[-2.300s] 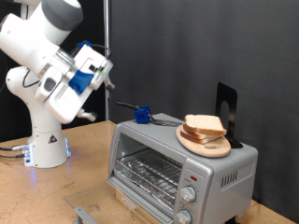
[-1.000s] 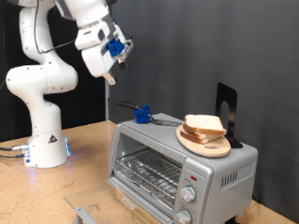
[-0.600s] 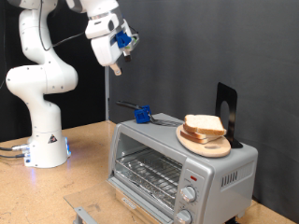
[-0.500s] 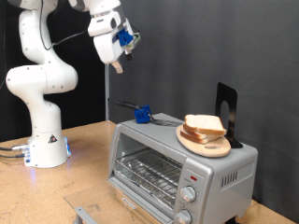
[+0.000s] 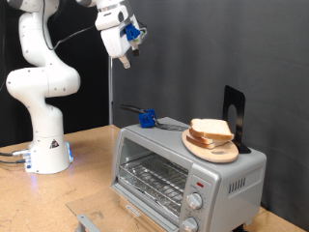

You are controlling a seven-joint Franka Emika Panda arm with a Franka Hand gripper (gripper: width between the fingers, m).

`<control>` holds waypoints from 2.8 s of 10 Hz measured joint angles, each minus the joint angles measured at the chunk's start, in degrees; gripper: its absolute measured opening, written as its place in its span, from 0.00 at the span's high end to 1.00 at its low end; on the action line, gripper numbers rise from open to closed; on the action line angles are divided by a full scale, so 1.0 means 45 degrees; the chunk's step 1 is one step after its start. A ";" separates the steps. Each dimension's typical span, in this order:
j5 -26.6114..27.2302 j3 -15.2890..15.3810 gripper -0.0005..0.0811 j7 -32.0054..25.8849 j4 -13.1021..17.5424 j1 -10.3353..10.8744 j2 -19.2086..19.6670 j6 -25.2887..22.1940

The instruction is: Make a piece of toast with the oven

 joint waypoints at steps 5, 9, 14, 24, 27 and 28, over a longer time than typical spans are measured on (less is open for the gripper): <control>-0.0150 0.1661 0.01 0.0334 -0.1573 -0.0151 0.0467 0.2972; 0.0233 0.2459 0.01 0.0325 -0.2286 -0.0111 0.1060 0.4483; 0.0932 0.3124 0.01 -0.0210 -0.3134 0.0166 0.1603 0.6354; 0.1801 0.3456 0.01 -0.0746 -0.3872 0.0690 0.1891 0.7667; 0.1801 0.3502 0.01 -0.0747 -0.3871 0.0690 0.2146 0.7947; 0.1801 0.3506 0.01 -0.0749 -0.3870 0.0690 0.2210 0.8021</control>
